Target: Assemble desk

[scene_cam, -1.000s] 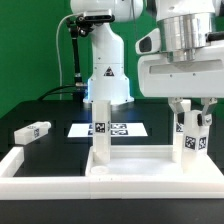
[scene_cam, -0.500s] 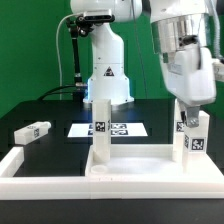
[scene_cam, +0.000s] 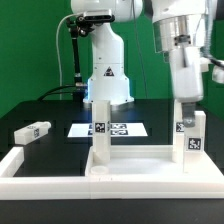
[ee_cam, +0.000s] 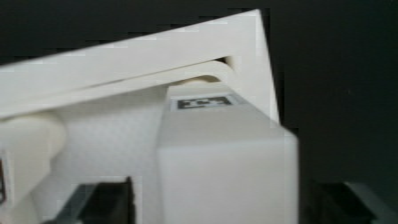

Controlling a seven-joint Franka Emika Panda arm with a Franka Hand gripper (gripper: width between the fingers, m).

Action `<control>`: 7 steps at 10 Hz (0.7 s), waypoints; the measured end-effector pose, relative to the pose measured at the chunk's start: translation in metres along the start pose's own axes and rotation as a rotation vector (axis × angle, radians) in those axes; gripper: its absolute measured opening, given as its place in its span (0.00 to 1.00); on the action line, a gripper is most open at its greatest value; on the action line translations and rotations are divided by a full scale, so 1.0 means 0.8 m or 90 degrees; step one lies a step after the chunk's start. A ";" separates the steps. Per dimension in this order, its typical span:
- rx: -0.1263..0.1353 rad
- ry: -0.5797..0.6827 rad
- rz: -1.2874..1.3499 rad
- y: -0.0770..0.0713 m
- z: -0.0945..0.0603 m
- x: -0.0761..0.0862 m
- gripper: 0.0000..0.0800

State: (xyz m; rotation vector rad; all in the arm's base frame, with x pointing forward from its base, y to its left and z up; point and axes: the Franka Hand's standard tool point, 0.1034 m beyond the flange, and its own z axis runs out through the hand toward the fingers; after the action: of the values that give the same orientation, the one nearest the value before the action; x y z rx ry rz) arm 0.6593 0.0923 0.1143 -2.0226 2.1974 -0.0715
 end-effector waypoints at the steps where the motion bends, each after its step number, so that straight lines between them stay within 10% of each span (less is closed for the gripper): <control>1: 0.001 0.008 -0.127 -0.001 -0.002 -0.007 0.73; 7: -0.004 0.018 -0.617 -0.002 -0.002 -0.013 0.81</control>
Offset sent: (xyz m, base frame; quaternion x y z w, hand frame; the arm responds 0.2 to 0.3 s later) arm 0.0000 0.0000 0.0000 0.0000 0.0000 -0.1938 0.9810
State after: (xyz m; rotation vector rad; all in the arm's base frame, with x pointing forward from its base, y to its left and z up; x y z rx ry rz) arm 0.6616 0.1025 0.1167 -2.8673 1.0257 -0.1939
